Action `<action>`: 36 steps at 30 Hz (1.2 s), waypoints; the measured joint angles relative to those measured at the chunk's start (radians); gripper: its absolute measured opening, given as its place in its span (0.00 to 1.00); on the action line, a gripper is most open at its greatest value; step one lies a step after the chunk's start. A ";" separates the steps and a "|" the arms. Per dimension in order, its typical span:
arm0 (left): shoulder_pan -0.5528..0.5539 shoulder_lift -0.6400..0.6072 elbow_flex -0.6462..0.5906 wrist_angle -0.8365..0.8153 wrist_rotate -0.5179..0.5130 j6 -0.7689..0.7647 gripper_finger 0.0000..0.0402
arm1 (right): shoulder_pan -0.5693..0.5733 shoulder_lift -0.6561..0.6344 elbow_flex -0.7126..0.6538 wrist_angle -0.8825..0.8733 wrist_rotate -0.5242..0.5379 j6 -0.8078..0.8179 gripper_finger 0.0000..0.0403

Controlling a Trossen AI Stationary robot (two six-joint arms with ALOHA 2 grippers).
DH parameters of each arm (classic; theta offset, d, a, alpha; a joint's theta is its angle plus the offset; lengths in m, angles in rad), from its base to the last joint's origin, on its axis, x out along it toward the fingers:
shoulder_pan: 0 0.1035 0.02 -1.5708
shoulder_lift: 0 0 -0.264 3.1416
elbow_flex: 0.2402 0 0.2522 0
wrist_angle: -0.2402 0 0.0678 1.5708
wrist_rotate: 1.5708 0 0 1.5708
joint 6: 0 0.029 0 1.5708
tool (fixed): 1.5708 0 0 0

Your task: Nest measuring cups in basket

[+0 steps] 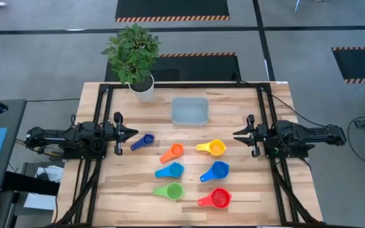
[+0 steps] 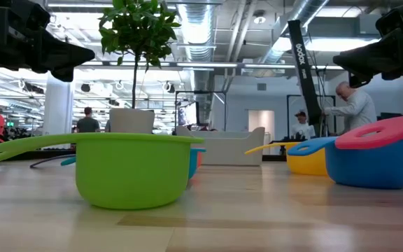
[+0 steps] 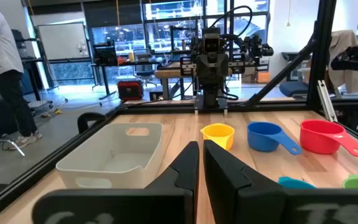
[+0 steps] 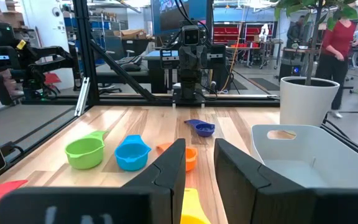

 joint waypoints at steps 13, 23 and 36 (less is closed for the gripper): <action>0.000 0.000 0.000 0.006 -0.008 -0.023 0.03 | 0.000 0.000 0.000 0.000 0.000 0.000 0.27; 0.000 0.000 0.000 -0.001 0.020 -0.260 0.03 | 0.000 0.000 0.000 0.001 0.000 -0.004 0.27; 0.000 0.000 0.000 0.010 -0.077 -0.128 0.03 | 0.000 0.000 0.000 0.006 0.001 -0.007 0.27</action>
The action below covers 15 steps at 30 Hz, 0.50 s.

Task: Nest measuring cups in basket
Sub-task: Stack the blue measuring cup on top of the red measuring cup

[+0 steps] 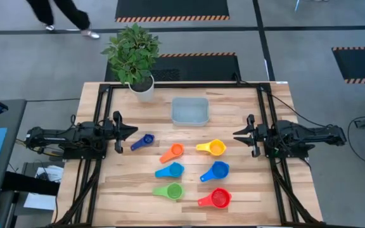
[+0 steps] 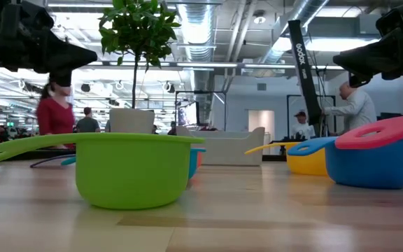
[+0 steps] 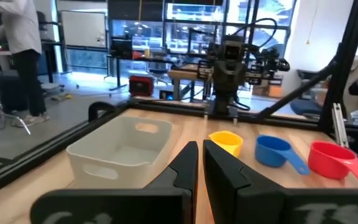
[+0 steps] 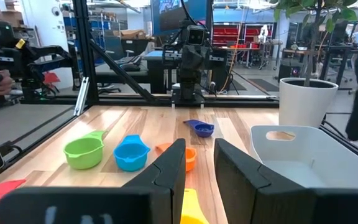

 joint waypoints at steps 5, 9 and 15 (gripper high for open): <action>0.000 0.000 0.000 0.063 -0.034 -0.051 0.03 | 0.000 0.001 0.000 0.072 0.032 0.125 0.27; 0.000 0.000 0.000 0.318 -0.046 -0.048 0.03 | 0.000 0.000 0.000 0.345 0.083 0.188 0.27; 0.000 0.065 0.081 0.358 -0.062 0.013 0.03 | 0.000 0.019 0.070 0.388 0.211 0.151 0.27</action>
